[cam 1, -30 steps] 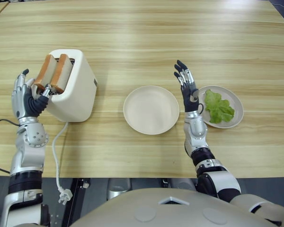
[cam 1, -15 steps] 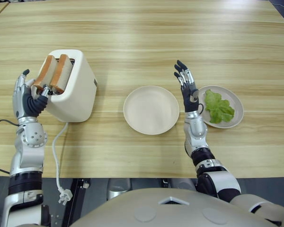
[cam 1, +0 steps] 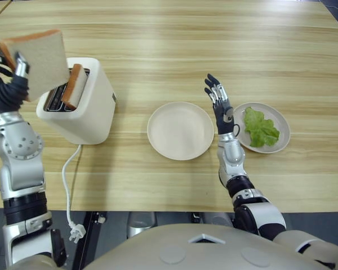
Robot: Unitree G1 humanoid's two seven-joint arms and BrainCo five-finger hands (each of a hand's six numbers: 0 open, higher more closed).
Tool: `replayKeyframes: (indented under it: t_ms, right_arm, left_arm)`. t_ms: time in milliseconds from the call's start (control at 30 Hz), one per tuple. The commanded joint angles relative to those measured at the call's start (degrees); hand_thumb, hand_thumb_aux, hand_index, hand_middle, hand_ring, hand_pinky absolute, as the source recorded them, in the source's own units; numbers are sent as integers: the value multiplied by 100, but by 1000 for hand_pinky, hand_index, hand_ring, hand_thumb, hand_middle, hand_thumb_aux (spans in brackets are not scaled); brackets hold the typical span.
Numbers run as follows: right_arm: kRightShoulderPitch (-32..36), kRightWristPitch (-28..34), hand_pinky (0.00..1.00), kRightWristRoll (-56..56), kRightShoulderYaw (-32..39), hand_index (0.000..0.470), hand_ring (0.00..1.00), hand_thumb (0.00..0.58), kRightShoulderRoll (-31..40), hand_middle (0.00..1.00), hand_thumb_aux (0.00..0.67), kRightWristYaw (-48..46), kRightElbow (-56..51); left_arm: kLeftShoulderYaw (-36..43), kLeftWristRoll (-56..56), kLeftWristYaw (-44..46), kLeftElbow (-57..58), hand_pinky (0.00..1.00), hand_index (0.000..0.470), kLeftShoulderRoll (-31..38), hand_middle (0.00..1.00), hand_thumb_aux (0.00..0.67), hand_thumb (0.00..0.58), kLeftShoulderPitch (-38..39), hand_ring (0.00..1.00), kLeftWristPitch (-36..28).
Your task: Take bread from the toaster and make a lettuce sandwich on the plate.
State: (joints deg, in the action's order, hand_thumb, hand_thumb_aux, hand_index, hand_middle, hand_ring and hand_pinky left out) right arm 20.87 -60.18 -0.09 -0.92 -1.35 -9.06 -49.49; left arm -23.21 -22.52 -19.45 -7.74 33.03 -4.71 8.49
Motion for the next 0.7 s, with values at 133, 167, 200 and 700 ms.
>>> replayKeyframes:
  t_ms: [133, 167, 200, 700]
  right_arm:
    - [158, -23, 0, -22, -3, 0, 0, 0, -2, 0, 0, 53, -279]
    - [192, -28, 0, -13, -13, 0, 0, 0, 6, 0, 0, 56, -308]
    - [226, -28, 0, 10, -35, 0, 0, 0, 22, 0, 0, 61, -321]
    - [-162, 675, 0, -2361, -868, 0, 0, 0, 2909, 0, 0, 1954, 793]
  left_arm:
    - [146, -79, 218, -558, 1000, 460, -106, 1000, 670, 580, -303, 1000, -110]
    - [225, 45, 330, -681, 1000, 460, -164, 1000, 670, 580, -363, 1000, -89]
    - [334, 179, 477, -840, 1000, 460, -227, 1000, 670, 580, -421, 1000, -75]
    - [3048, 1377, 1813, -220, 1000, 460, -2706, 1000, 670, 580, -647, 1000, -1087]
